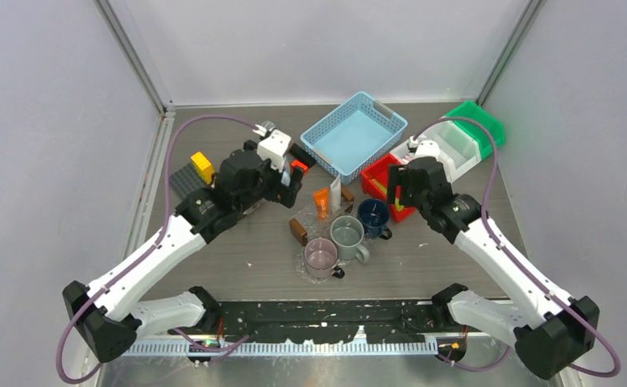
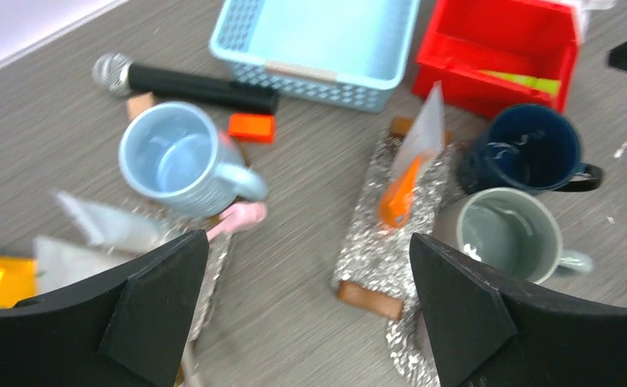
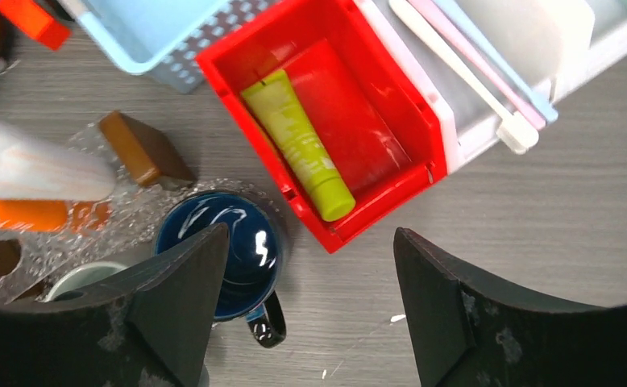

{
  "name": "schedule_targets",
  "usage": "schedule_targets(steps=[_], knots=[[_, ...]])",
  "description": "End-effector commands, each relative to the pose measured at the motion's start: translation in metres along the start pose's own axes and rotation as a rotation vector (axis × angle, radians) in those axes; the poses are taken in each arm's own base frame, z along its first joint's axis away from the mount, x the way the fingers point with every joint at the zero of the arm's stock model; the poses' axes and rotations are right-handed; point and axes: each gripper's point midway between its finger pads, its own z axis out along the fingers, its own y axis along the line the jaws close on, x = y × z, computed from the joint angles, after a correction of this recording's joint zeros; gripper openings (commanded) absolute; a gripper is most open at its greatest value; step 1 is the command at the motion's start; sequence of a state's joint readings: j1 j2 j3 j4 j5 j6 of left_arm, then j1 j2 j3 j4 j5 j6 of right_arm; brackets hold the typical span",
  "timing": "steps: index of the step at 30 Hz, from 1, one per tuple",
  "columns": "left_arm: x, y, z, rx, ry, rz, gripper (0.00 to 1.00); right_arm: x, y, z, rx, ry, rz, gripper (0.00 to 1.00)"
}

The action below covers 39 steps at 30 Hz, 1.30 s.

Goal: Prepare toiletry sets of a toothbrush and toothpaste on the tray
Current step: Pick up the toothpaste from the storage box.

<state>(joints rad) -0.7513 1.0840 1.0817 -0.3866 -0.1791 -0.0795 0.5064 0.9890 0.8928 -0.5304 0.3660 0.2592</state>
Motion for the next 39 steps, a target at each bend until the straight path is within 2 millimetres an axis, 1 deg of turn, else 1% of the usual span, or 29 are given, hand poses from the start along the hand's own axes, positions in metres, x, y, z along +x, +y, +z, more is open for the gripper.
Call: schedule_targets(steps=[1,2,3,4,5,6,7,8,9,10,11,15,18,23,27,30,34,36,39], knots=[[0.012,0.034,-0.027,-0.086,0.114,-0.025,1.0,-0.001,-0.016,0.011,0.013,0.081,0.17,0.79],[0.012,0.044,-0.03,-0.113,0.117,-0.035,1.0,0.001,-0.013,0.015,-0.018,0.098,0.203,0.79],[0.011,0.05,-0.034,-0.128,0.113,-0.041,1.0,0.0,-0.021,0.019,-0.004,0.099,0.239,0.78],[0.011,0.057,-0.038,-0.146,0.108,-0.046,1.0,0.002,-0.018,0.024,-0.029,0.114,0.264,0.77],[0.011,0.062,-0.041,-0.16,0.103,-0.047,1.0,0.002,-0.023,0.028,-0.023,0.118,0.29,0.76],[0.011,0.068,-0.045,-0.174,0.098,-0.046,1.0,0.004,-0.019,0.034,-0.049,0.135,0.312,0.75],[0.011,0.072,-0.048,-0.188,0.092,-0.044,1.0,0.004,-0.022,0.038,-0.049,0.138,0.332,0.74],[0.012,0.076,-0.05,-0.2,0.088,-0.041,1.0,0.007,-0.017,0.044,-0.081,0.159,0.355,0.73],[0.011,0.079,-0.054,-0.214,0.08,-0.039,1.0,0.007,-0.02,0.048,-0.08,0.165,0.375,0.71],[0.014,0.081,-0.055,-0.226,0.082,-0.036,1.0,0.01,-0.017,0.053,-0.097,0.18,0.391,0.7],[0.015,0.083,-0.057,-0.233,0.081,-0.036,1.0,0.011,-0.019,0.057,-0.095,0.185,0.402,0.67],[0.02,0.085,-0.065,-0.251,0.072,-0.038,1.0,0.02,-0.021,0.072,-0.084,0.207,0.407,0.63],[0.022,0.087,-0.069,-0.262,0.068,-0.036,1.0,0.032,-0.026,0.084,-0.064,0.24,0.401,0.62],[0.021,0.088,-0.073,-0.269,0.064,-0.034,1.0,0.049,-0.023,0.1,-0.076,0.293,0.41,0.59],[0.02,0.088,-0.073,-0.268,0.058,-0.034,1.0,0.066,-0.023,0.108,-0.07,0.347,0.417,0.57],[0.02,0.087,-0.072,-0.262,0.061,-0.037,1.0,0.078,-0.024,0.111,-0.065,0.38,0.415,0.54],[0.02,0.084,-0.071,-0.247,0.059,-0.047,1.0,0.095,-0.024,0.118,-0.069,0.433,0.415,0.54],[0.018,0.083,-0.071,-0.242,0.053,-0.053,1.0,0.101,-0.024,0.12,-0.07,0.454,0.413,0.54],[0.014,0.081,-0.071,-0.233,0.044,-0.062,1.0,0.105,-0.025,0.123,-0.072,0.464,0.415,0.53]])
